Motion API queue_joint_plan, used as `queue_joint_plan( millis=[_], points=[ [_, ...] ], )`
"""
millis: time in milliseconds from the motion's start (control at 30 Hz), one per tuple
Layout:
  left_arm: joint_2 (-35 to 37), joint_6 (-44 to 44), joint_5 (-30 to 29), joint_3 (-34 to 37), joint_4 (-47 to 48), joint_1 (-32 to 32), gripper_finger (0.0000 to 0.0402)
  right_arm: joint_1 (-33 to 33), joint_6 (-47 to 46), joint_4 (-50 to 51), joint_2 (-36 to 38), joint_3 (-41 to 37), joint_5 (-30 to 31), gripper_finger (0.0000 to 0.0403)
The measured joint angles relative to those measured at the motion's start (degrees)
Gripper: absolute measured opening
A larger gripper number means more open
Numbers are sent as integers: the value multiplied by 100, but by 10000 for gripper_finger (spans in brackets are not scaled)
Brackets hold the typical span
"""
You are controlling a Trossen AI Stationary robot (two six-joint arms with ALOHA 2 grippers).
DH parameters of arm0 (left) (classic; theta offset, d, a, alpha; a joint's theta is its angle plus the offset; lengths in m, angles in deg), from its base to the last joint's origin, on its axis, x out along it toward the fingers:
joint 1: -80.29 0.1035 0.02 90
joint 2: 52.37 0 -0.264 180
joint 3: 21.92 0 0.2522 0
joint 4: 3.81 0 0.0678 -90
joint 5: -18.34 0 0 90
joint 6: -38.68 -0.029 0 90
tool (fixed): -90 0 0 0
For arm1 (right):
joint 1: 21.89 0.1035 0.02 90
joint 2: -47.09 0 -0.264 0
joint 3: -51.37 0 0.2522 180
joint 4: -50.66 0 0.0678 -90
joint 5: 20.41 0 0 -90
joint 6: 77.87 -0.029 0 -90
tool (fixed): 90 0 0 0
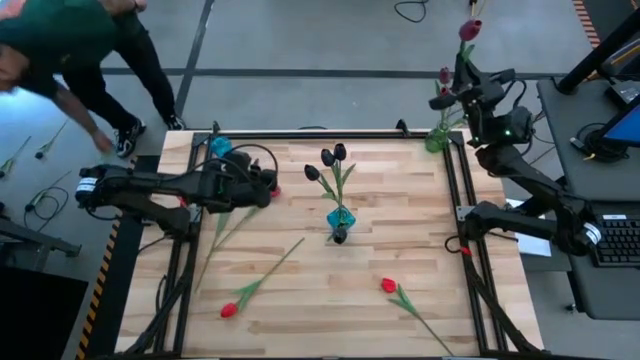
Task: Sort flowers into vase by color
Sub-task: Put the dark red flower into the green vase
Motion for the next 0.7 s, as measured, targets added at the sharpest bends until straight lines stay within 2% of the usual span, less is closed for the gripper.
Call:
queue_joint_plan(
  millis=[167,267,367,467,700],
  points=[
    [23,-5,-288,2,454,173,77,52,446,102,-84,-3,290,12],
    [30,-93,-237,4,571,319,77,286,313,130,-99,-3,402,12],
    [116,-558,119,-154,568,371,77,559,-854,497,-73,-3,262,12],
    [274,-1318,276,-605,560,296,77,829,-1603,656,-23,-5,-120,12],
    [620,-2643,516,-2245,423,258,82,1137,-3372,365,132,-5,-1186,12]
  ],
)
